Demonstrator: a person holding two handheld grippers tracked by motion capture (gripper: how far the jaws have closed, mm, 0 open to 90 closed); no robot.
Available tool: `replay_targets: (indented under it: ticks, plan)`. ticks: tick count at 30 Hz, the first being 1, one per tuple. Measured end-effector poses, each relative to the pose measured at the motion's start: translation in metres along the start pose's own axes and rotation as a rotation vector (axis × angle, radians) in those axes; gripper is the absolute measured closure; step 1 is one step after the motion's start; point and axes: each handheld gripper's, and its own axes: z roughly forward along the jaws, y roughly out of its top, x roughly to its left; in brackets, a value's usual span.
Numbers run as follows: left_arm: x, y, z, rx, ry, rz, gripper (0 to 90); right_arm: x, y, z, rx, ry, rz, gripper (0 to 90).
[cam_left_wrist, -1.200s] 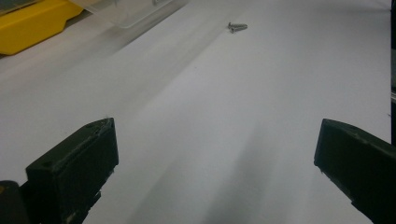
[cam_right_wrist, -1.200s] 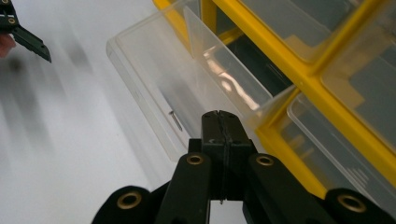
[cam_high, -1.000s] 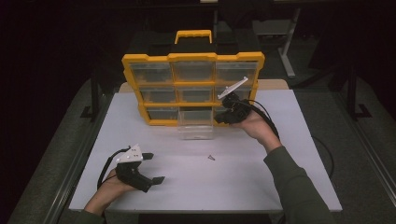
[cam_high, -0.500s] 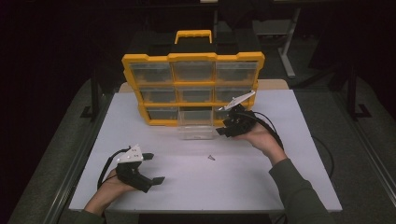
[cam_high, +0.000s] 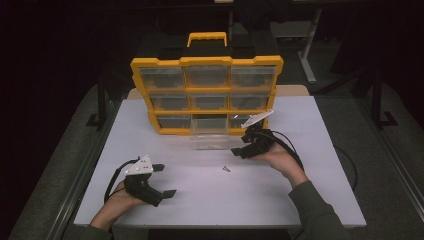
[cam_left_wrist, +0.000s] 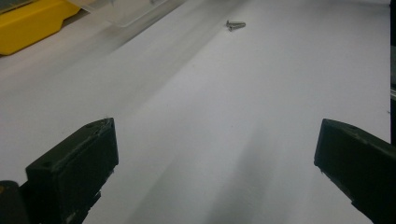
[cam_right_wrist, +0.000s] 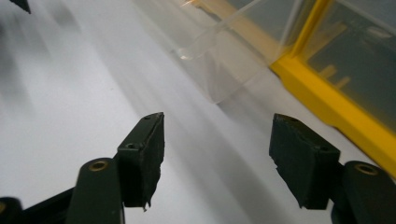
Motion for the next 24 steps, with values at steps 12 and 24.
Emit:
replay_targets:
  ticks: [12,24]
  plan:
    - [0.001,-0.001,0.0,-0.001,0.003,-0.006,0.0,0.017,-0.014,0.022,0.01,0.047,-0.021,35.1]
    - [0.001,-0.001,0.001,0.006,0.002,-0.002,0.0,0.027,-0.015,0.037,0.041,0.096,-0.043,57.5]
